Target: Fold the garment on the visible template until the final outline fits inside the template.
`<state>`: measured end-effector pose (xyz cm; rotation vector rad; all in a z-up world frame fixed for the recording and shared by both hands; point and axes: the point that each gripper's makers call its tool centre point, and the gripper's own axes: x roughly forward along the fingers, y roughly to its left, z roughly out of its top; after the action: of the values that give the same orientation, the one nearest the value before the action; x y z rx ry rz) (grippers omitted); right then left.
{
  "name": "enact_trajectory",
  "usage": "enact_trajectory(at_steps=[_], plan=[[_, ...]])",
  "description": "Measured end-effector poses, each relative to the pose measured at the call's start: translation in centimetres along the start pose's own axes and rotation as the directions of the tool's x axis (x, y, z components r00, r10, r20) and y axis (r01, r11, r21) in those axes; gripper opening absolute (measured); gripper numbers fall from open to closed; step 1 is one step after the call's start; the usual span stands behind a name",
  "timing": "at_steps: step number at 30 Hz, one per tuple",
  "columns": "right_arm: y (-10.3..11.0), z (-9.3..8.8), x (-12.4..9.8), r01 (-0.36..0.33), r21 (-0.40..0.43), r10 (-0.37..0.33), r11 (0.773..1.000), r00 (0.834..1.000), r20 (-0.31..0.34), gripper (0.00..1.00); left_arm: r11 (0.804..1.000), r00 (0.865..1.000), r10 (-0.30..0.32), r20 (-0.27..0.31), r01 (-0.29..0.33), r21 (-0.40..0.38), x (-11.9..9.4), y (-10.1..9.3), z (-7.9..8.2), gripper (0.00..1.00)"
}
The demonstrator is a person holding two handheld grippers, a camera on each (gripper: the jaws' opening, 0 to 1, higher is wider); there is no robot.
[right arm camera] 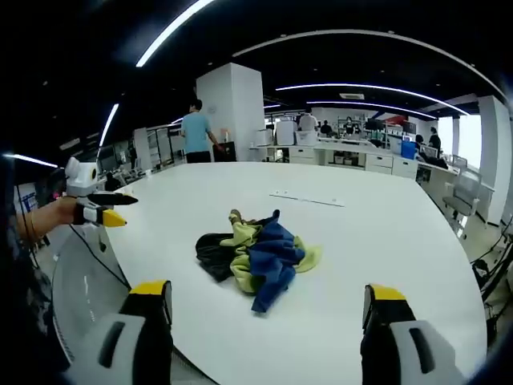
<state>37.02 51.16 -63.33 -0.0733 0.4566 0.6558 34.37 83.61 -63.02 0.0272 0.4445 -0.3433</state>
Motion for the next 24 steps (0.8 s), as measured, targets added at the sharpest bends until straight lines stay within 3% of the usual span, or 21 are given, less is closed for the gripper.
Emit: enact_trajectory(at_steps=[24], plan=[[0.05,-0.36,0.59,-0.008,0.007,0.008,1.0,1.0,-0.009,1.0,1.0,1.0,0.006,-0.003,-0.006,-0.008,0.41,0.56,-0.37,0.94]])
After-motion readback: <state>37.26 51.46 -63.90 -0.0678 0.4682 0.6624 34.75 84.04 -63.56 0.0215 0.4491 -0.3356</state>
